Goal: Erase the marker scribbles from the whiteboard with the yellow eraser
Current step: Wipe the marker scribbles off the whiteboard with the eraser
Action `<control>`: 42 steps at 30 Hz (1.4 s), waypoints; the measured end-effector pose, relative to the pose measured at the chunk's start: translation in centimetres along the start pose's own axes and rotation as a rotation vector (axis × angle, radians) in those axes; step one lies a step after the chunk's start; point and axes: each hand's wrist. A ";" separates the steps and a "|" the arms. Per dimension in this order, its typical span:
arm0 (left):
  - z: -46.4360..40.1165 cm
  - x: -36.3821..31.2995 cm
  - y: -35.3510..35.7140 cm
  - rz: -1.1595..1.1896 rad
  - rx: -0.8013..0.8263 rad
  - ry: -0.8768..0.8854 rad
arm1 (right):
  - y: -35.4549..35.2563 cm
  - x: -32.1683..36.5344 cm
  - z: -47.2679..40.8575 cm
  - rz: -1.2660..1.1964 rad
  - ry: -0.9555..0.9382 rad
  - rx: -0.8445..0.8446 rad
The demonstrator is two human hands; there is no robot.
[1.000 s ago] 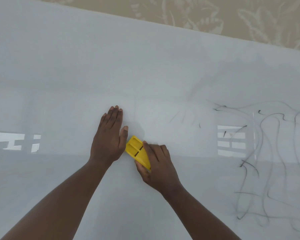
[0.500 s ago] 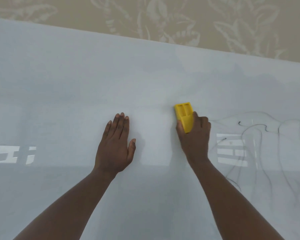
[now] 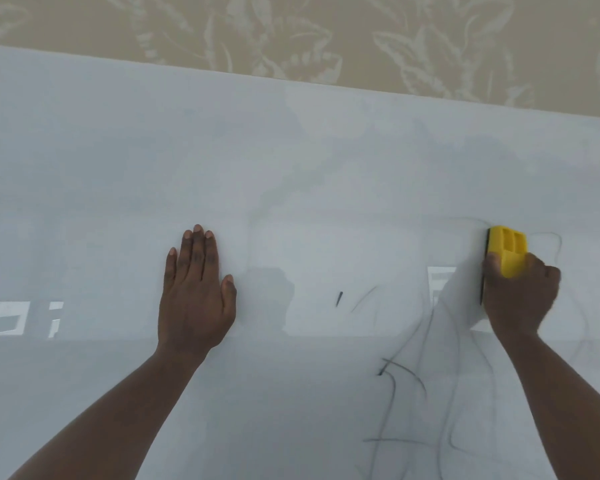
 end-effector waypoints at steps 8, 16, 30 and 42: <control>0.2 -0.4 0.6 -0.033 -0.015 -0.028 | 1.6 3.6 5.6 -0.162 -0.161 0.031; 2.3 -3.6 0.4 0.053 0.027 0.042 | 2.3 9.8 21.4 -0.232 -0.619 0.127; 3.4 -9.4 1.3 0.137 0.110 0.240 | -1.8 0.7 18.4 0.034 -0.960 0.283; -2.1 -19.0 3.5 0.118 0.035 0.188 | 2.1 4.9 1.2 0.018 -0.651 0.124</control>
Point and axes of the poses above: each hand's wrist, its own z-axis away from the middle knuckle, its own y-axis out of the palm, x = y × z, and after that the axes turned 2 degrees about -y, right-handed
